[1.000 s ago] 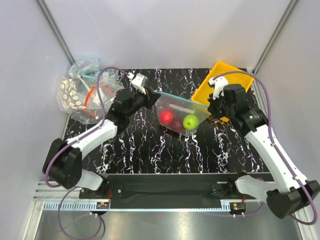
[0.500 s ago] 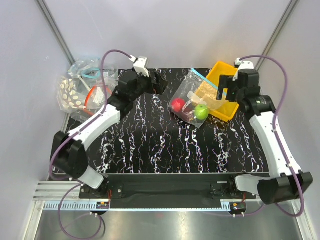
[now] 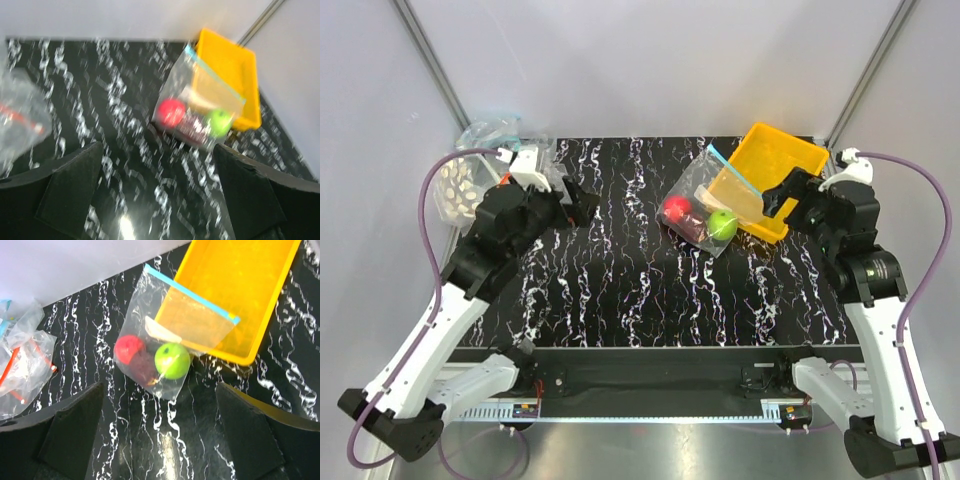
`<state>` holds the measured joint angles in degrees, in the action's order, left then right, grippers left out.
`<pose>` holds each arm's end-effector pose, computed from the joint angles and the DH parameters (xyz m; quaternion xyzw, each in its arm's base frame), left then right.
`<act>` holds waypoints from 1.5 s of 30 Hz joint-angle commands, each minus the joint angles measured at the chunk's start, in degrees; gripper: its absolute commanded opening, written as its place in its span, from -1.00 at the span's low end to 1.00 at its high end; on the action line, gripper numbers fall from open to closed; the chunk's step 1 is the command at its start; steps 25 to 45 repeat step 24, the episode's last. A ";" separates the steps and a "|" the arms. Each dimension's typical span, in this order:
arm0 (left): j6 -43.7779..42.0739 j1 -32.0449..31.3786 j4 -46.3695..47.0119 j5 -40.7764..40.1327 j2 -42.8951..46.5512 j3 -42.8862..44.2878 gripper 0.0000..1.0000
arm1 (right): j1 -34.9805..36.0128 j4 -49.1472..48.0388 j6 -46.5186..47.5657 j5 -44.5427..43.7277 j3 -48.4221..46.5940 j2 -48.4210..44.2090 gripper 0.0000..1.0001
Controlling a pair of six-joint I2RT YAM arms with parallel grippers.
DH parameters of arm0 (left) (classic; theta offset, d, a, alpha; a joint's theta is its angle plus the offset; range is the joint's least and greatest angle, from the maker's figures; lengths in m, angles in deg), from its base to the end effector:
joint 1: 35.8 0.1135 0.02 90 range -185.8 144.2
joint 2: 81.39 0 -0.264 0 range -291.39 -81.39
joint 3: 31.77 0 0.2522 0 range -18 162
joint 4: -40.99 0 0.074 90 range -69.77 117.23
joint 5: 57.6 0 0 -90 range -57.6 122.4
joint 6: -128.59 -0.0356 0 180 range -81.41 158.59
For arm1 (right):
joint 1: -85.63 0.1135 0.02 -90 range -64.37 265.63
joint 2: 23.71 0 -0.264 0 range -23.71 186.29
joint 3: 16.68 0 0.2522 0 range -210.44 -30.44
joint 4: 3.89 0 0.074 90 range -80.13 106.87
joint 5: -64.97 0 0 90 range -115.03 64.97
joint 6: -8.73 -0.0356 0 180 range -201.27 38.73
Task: Place the food in the zip-top bag and seal the zipper
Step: Reset both arms
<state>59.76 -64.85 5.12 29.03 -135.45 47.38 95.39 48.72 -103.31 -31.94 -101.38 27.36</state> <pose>0.1768 -0.0958 0.4137 0.0342 0.7695 -0.2499 0.5867 0.1658 0.0242 0.4230 0.1217 0.8041 0.1117 0.5710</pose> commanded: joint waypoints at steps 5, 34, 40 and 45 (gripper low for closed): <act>-5.43 0.23 -8.30 -3.31 12.11 -12.02 0.98 | 0.17 -0.44 -5.64 0.68 10.27 -9.66 0.99; -7.19 0.23 -6.02 -1.37 21.37 -22.32 0.98 | 0.35 1.23 -5.82 0.41 17.50 -16.35 1.00; -7.19 0.23 -6.02 -1.37 21.37 -22.32 0.98 | 0.35 1.23 -5.82 0.41 17.50 -16.35 1.00; -7.19 0.23 -6.02 -1.37 21.37 -22.32 0.98 | 0.35 1.23 -5.82 0.41 17.50 -16.35 1.00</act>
